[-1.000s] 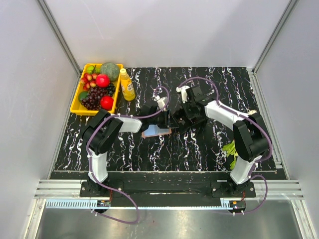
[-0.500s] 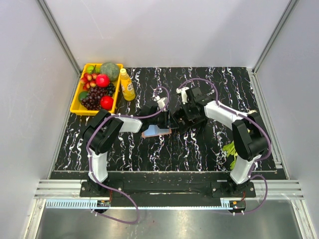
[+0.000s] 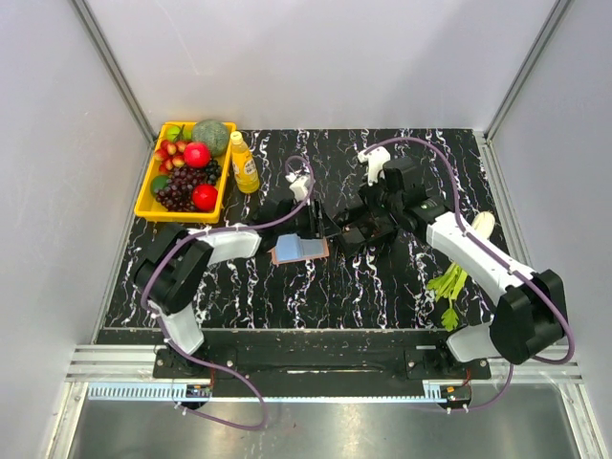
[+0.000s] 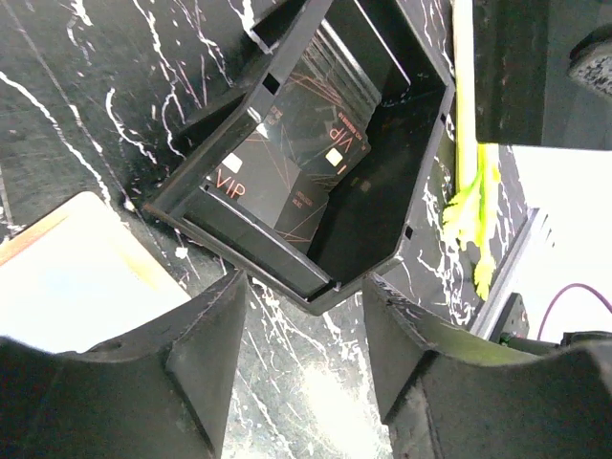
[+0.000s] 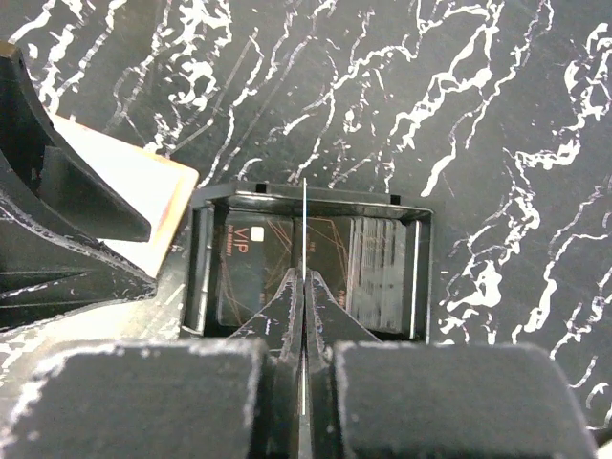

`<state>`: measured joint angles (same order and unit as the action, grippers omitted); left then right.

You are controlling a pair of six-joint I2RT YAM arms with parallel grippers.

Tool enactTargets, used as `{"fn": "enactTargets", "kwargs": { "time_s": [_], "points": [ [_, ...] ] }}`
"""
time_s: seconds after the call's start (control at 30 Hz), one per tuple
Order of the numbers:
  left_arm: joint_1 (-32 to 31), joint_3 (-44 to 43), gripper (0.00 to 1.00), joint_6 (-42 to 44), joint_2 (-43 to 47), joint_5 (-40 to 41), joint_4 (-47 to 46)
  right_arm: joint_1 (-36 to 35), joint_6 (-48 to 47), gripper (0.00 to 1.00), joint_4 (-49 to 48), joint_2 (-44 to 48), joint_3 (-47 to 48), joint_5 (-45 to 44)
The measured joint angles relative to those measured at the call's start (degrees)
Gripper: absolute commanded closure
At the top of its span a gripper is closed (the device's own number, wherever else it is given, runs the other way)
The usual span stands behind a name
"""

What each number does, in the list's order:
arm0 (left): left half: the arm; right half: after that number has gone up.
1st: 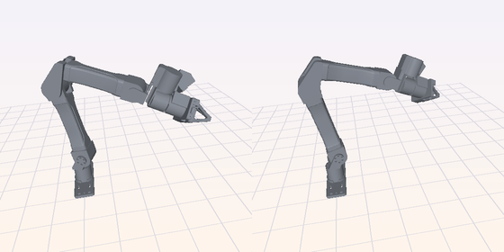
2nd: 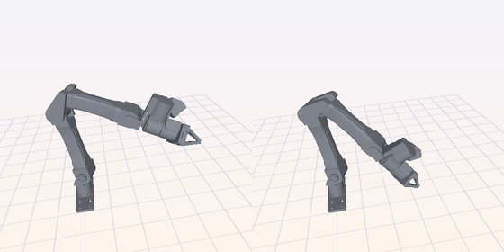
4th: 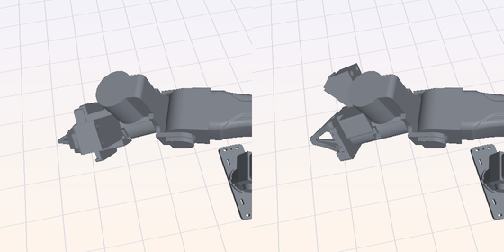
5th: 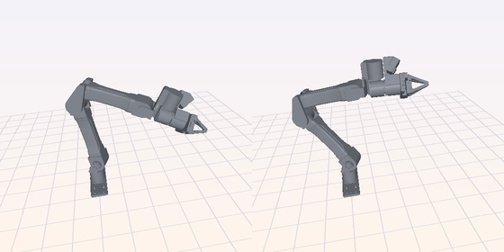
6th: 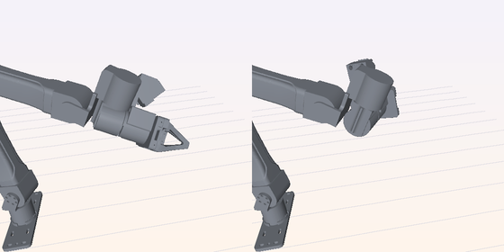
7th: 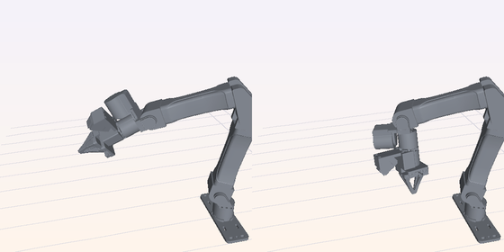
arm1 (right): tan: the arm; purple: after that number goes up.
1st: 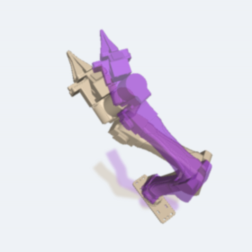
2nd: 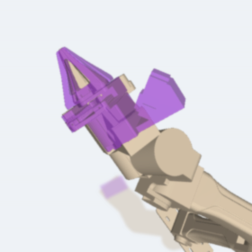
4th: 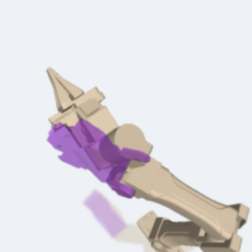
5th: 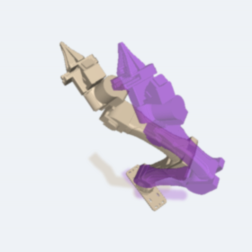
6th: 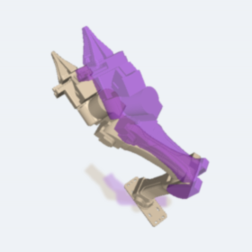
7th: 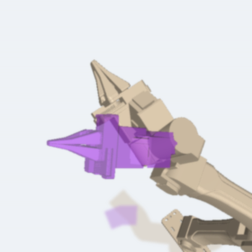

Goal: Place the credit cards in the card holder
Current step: Pick up the credit card from the storage box, then insert the credit card into the card holder.

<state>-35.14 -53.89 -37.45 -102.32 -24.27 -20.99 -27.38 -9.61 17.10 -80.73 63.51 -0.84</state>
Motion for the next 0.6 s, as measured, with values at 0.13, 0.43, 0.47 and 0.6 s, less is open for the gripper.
{"fn": "enactTargets", "kwargs": {
  "time_s": [0.13, 0.43, 0.47, 0.6],
  "points": [
    [0.20, 2.27, 0.09, 0.74, 4.11, 4.20, 1.11, 0.00, 3.56, 1.00, -1.49, 0.96, -0.17, 2.03],
    [0.33, 6.73, 0.01, 4.72, 13.94, 20.94, 11.47, 0.00, 20.61, 1.00, -6.95, -0.52, -0.74, 10.49],
    [0.33, 6.78, 0.01, 5.16, 14.14, 22.25, 12.59, 0.00, 22.62, 1.00, -8.39, -1.20, -1.31, 12.02],
    [0.57, 8.09, 0.02, 6.49, 14.14, 25.70, 15.50, -0.02, 30.58, 1.00, -14.45, -5.73, -5.05, 18.62]
  ]
}}
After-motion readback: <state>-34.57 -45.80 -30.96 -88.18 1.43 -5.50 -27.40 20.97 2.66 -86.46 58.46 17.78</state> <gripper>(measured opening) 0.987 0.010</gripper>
